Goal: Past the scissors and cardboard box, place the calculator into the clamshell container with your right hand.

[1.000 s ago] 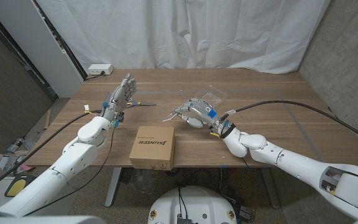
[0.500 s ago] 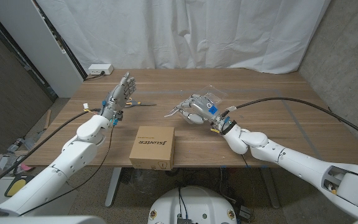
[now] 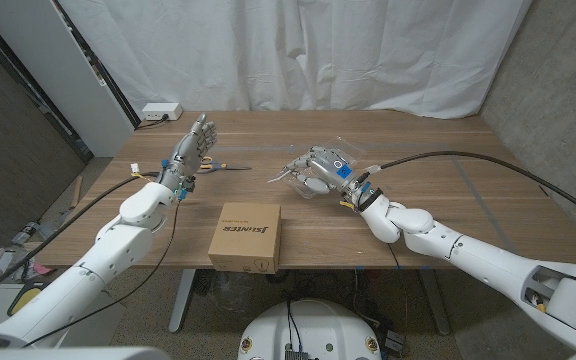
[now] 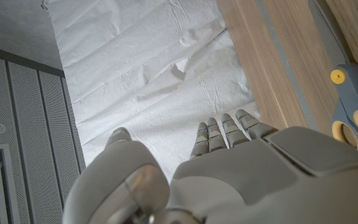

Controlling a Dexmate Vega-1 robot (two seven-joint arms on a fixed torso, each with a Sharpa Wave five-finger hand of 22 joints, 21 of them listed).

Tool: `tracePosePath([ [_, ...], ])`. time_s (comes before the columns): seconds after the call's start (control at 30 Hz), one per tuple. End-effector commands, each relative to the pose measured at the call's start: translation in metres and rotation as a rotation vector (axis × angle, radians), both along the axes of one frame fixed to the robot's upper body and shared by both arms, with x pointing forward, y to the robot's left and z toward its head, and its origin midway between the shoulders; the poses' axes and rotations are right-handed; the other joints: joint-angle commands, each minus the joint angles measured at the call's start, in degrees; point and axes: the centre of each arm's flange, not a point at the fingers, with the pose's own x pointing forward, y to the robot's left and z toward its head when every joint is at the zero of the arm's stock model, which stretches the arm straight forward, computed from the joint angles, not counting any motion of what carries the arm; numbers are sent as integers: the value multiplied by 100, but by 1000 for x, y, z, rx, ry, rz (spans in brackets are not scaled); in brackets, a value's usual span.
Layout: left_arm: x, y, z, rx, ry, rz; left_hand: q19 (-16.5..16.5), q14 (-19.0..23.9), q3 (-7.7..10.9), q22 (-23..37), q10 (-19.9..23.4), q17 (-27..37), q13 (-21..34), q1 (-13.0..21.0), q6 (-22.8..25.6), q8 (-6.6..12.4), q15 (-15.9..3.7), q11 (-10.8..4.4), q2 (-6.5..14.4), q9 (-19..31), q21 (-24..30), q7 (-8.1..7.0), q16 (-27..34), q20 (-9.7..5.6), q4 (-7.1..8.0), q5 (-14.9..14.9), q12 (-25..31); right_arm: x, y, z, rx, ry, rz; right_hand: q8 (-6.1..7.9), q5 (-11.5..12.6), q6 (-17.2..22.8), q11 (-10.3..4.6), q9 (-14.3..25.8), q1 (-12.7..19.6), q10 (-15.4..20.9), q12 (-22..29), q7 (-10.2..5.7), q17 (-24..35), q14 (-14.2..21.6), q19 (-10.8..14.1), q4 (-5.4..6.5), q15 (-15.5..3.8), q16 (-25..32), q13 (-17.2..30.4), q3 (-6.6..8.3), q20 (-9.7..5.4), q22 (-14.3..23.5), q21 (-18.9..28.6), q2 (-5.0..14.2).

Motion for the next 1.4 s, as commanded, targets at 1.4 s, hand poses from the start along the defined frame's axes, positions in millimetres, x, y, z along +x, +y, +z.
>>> tracePosePath([
  [1.4,-9,15,-5,-21,-12,33,-9,-44,-66,23,-26,24,34,55,17,-13,-10,8,75,21,-51,-16,0,-27,12,0,22,43,-8,19,-36,73,-196,23,-33,206,-8,23,-131,83,-7,-153,4,129,64,-51,-621,25,22,129,-857,-16,109,-32],
])
